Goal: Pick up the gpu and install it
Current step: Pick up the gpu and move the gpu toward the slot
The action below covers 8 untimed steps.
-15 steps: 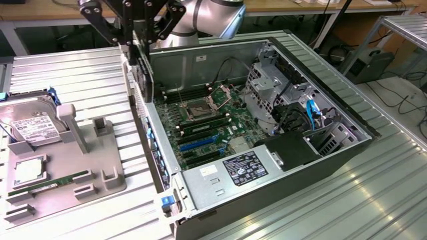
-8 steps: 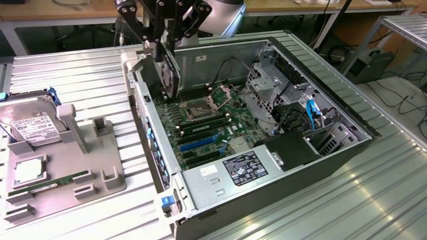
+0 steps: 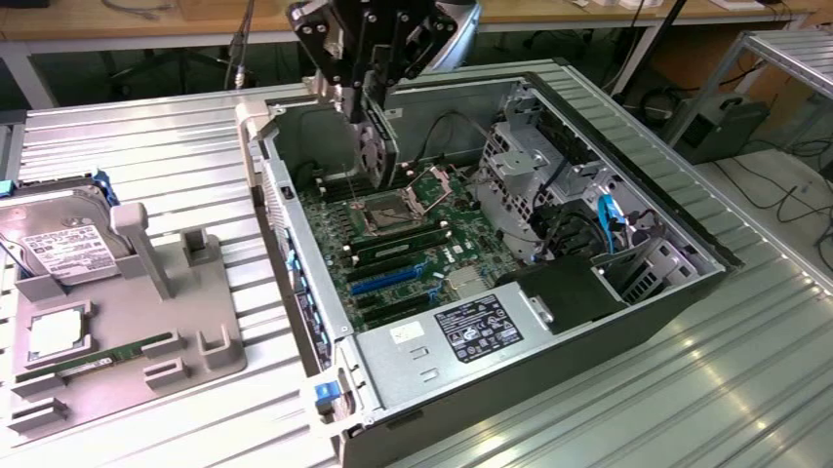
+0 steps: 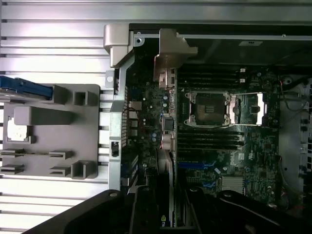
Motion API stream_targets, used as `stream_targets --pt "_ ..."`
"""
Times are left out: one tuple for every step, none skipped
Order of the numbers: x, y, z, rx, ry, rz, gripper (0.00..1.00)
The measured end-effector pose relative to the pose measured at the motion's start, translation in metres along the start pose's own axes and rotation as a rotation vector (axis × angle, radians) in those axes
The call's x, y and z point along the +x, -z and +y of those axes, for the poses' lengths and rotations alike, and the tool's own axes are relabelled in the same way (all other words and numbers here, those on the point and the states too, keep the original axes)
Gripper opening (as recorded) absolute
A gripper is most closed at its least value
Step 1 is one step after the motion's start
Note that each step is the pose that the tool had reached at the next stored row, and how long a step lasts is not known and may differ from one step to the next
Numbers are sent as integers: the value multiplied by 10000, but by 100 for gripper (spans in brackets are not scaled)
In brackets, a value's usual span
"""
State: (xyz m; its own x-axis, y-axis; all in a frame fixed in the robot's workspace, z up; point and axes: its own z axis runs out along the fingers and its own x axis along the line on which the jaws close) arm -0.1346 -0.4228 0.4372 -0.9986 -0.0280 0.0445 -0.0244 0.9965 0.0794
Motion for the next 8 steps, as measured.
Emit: stream_targets --pt "-42 -12 -4 1 1 1 26" --pt "-97 -29 -11 1 2 1 26" --pt "-139 -43 -17 1 0 1 26" --pt "-187 -59 -25 1 1 1 26" --pt "-249 -80 -37 1 2 0 26" --pt "-302 -99 -49 -1 1 -1 26" --pt "-381 -124 -68 0 3 1 26" --pt "-443 -145 -85 0 0 0 26"
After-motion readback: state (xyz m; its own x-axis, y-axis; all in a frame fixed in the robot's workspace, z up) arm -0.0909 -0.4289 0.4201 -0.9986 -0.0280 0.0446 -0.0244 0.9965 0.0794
